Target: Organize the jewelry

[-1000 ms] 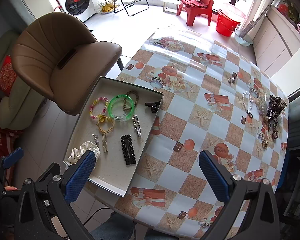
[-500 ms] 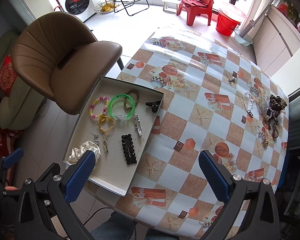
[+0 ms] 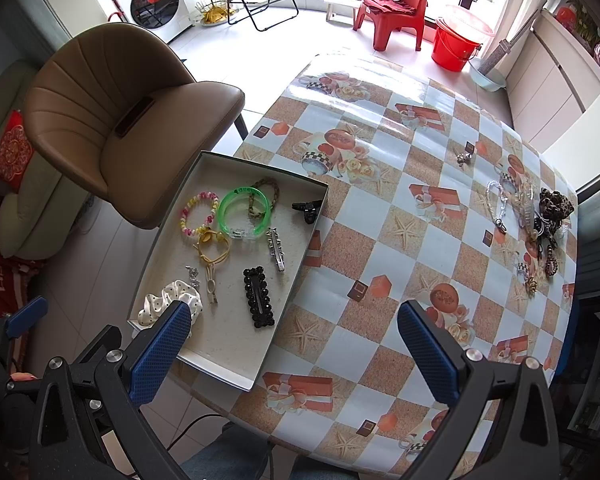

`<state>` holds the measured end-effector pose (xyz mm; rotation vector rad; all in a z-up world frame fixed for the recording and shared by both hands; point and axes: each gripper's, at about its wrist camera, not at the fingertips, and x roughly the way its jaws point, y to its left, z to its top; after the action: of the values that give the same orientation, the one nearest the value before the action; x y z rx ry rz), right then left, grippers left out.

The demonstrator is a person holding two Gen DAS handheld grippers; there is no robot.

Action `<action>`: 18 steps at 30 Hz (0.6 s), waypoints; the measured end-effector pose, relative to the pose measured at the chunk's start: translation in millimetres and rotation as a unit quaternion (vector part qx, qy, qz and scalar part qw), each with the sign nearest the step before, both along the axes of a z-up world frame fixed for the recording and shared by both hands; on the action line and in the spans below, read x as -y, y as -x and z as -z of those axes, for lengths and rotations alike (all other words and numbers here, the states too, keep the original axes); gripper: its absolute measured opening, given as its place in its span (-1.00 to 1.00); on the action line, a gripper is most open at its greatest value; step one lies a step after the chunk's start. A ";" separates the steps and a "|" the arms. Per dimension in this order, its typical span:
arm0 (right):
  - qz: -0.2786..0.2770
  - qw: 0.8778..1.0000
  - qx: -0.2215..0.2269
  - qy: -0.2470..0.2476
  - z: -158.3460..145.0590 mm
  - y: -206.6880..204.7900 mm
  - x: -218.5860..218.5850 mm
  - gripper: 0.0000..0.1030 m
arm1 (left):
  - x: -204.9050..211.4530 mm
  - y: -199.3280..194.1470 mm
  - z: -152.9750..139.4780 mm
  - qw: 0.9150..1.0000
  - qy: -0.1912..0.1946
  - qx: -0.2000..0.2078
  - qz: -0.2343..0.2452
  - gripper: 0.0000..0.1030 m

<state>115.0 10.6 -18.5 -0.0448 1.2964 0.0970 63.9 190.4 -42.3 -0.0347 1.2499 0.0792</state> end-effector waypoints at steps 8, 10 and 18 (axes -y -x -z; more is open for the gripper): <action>-0.001 1.000 0.000 0.000 0.0 0.5 0.6 0.99 | 0.1 0.5 0.4 1.000 -0.002 0.000 -0.001 1.00; -0.001 1.000 0.000 0.000 0.0 0.5 0.5 0.99 | -1.1 2.5 1.3 1.000 -0.003 0.001 -0.002 1.00; -0.001 1.000 -0.001 0.000 0.2 0.6 0.2 0.99 | -2.8 3.2 1.8 1.000 -0.004 -0.002 -0.004 1.00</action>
<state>114.4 10.4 -18.7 -0.0465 1.2985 0.0990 60.7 193.2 -44.1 -0.0320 1.2542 0.0910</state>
